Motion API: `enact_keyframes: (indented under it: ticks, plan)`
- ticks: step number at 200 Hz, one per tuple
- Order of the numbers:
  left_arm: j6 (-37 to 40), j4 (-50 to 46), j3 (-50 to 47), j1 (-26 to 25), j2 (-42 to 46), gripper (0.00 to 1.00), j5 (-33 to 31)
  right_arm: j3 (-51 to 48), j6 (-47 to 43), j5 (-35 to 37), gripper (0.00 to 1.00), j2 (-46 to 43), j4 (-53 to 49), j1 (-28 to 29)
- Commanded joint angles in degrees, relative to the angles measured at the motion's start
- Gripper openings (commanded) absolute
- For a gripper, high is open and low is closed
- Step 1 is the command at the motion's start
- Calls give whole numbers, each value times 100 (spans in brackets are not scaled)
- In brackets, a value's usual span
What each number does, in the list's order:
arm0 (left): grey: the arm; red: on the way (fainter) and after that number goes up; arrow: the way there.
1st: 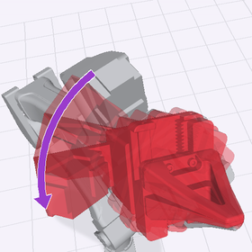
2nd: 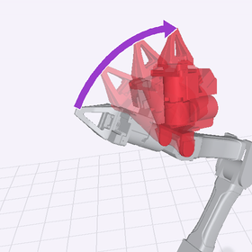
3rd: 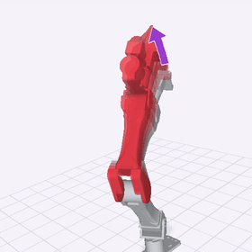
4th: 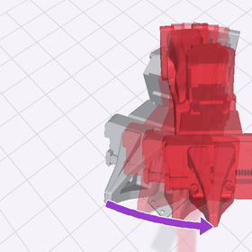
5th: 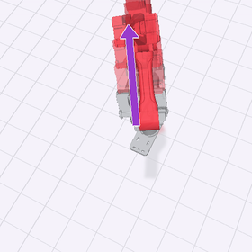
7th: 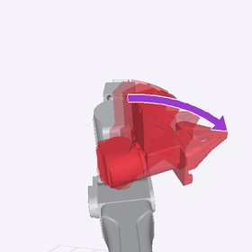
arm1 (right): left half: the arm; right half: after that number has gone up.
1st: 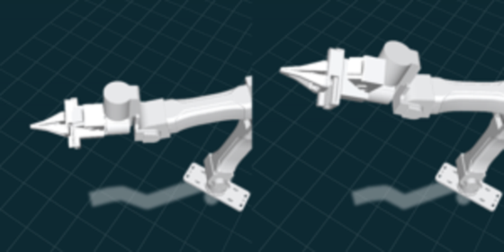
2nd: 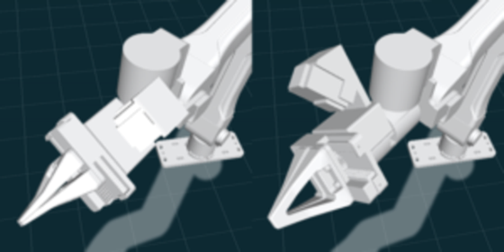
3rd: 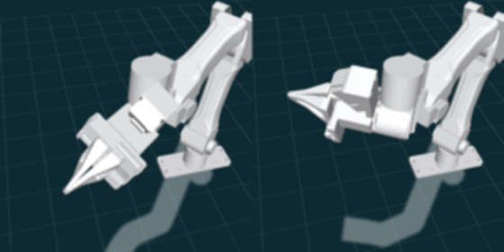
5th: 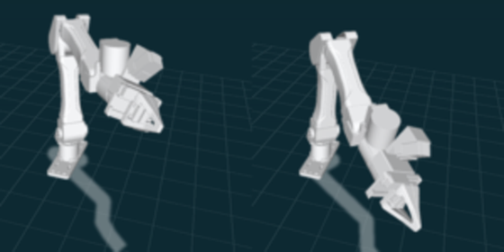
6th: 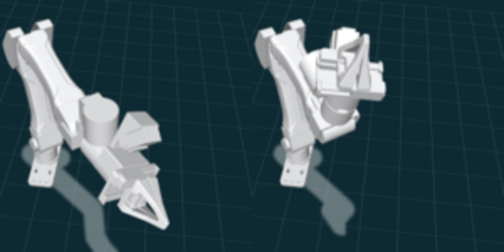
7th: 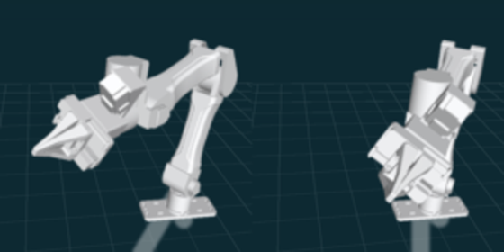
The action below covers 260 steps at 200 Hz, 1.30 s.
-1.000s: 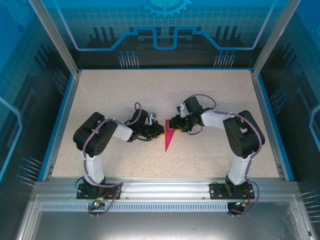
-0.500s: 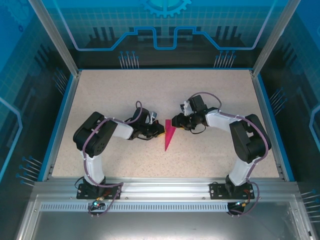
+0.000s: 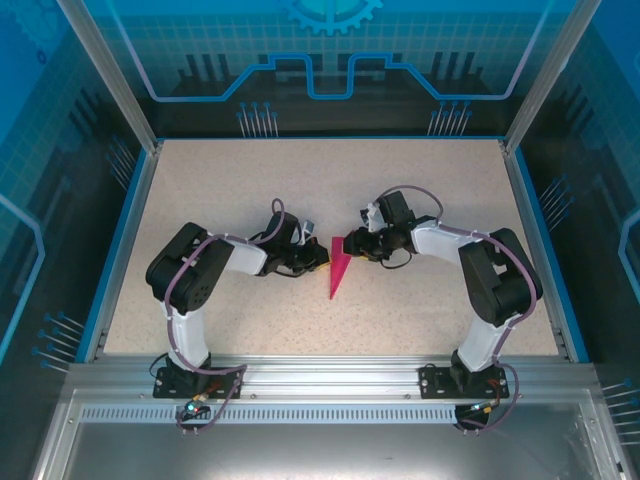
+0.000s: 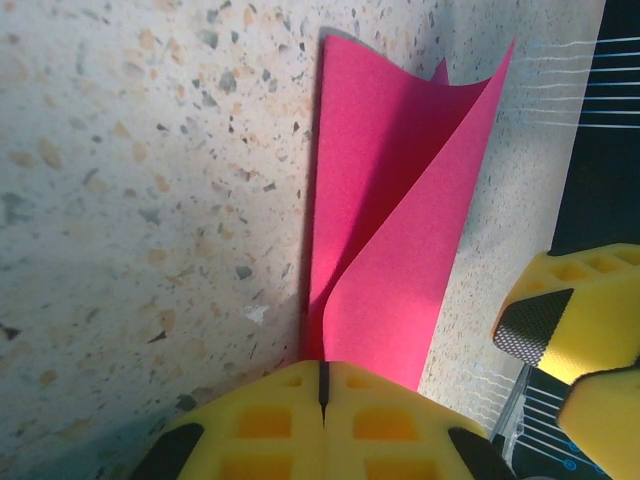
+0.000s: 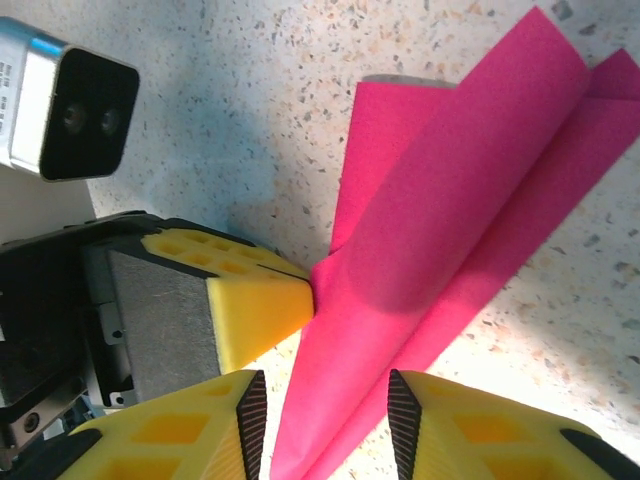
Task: Fold a paper plane with a square sheet of paper (fold left side to right side)
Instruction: Fold the wing for the fifth time at the center of the table.
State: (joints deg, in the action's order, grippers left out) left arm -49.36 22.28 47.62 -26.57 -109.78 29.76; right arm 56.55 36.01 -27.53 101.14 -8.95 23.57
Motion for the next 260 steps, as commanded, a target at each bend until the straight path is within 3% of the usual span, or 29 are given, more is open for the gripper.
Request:
enact_keyframes:
  ticks: [1, 111, 260]
  plan:
    - [101, -80, 177, 87, -102, 0, -32, 139, 133, -191, 39, 122, 183, 92]
    - [100, -63, 284, 93, -270, 0, 101, 540, 200, -121, 39, 616, 315, 204]
    - [137, -101, 349, 83, -395, 0, 114, 575, -72, 360, 38, 837, -230, 214]
